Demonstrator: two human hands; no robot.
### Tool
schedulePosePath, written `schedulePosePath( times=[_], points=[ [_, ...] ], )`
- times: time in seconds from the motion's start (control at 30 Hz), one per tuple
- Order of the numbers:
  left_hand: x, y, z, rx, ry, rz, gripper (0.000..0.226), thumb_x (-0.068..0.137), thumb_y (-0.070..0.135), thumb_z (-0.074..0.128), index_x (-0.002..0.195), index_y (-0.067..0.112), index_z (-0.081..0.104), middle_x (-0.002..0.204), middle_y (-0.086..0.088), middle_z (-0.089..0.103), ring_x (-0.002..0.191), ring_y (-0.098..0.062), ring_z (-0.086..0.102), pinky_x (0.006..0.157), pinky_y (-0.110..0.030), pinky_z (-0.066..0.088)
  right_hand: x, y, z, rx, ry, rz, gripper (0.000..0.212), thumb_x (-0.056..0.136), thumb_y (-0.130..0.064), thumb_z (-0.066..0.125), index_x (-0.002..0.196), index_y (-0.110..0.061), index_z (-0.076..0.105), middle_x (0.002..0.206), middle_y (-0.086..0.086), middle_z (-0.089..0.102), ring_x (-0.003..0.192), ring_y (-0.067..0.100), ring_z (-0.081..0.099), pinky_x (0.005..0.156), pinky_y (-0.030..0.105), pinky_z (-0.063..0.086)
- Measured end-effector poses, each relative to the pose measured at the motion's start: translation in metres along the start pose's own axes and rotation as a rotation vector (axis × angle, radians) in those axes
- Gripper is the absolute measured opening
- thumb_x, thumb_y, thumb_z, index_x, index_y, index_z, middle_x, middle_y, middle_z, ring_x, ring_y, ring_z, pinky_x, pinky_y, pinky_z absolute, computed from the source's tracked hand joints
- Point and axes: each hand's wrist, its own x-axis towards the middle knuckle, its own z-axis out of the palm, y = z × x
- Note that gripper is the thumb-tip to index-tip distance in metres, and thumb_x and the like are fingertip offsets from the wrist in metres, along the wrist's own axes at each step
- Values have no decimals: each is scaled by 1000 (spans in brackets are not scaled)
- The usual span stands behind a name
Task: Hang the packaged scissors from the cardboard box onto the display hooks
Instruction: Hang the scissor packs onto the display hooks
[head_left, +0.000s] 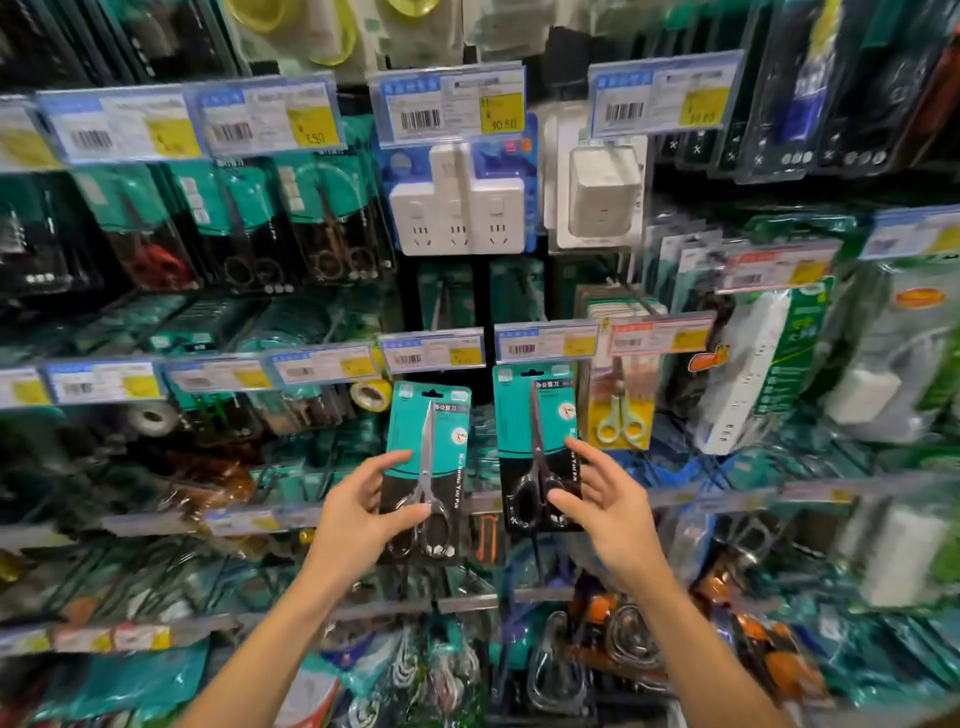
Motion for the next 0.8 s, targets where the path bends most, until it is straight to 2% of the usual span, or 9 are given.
schedulePosePath(
  times=[0.07, 0.17, 0.23, 0.37, 0.53, 0.7, 0.8],
  points=[
    [1, 1, 2, 17, 7, 25, 56, 71, 22, 84, 117, 44, 61, 139, 8, 54, 136, -20, 42, 114, -38, 34, 3, 0, -3, 24, 13, -28, 57, 83, -12, 74, 129, -40, 55, 128, -25, 55, 121, -5, 51, 104, 23, 42],
    [3, -1, 5, 36, 16, 45, 56, 72, 23, 84, 118, 43, 60, 137, 11, 55, 134, -18, 44, 112, -36, 35, 5, 0, -7, 39, 25, -58, 55, 84, -13, 73, 126, -44, 54, 123, -35, 50, 106, -24, 49, 89, 5, 43],
    [3, 0, 7, 43, 16, 50, 56, 73, 23, 83, 119, 45, 60, 137, 12, 54, 133, -18, 44, 112, -35, 34, 5, 0, -7, 41, 22, -75, 54, 84, -13, 73, 123, -46, 54, 124, -34, 48, 104, -24, 47, 86, 1, 42],
    [8, -3, 10, 29, 20, 68, 56, 71, 26, 84, 116, 50, 61, 134, 13, 58, 130, -16, 50, 112, -44, 38, 10, -3, -6, 59, 47, -96, 55, 83, -15, 74, 123, -49, 54, 128, -33, 49, 111, -19, 46, 90, 3, 41],
    [18, 0, 5, 9, 19, 73, 58, 68, 15, 86, 109, 49, 65, 123, 14, 65, 117, -8, 59, 109, -44, 41, 25, -11, -5, 74, 48, -104, 56, 84, -13, 73, 125, -46, 54, 126, -34, 49, 110, -18, 47, 90, 1, 42],
    [24, 2, -9, 8, 35, 80, 58, 66, 19, 87, 109, 49, 64, 126, 11, 64, 123, -17, 56, 109, -43, 41, 38, -6, -1, 69, 46, -83, 59, 82, -12, 75, 127, -43, 54, 126, -34, 50, 113, -15, 47, 91, 3, 43],
    [26, 2, -16, 28, 43, 97, 58, 66, 20, 87, 111, 49, 64, 126, 9, 64, 121, -19, 58, 108, -48, 42, 37, -2, 1, 70, 56, -92, 59, 80, -11, 75, 124, -45, 54, 126, -32, 50, 114, -12, 47, 91, 2, 42]
  ],
)
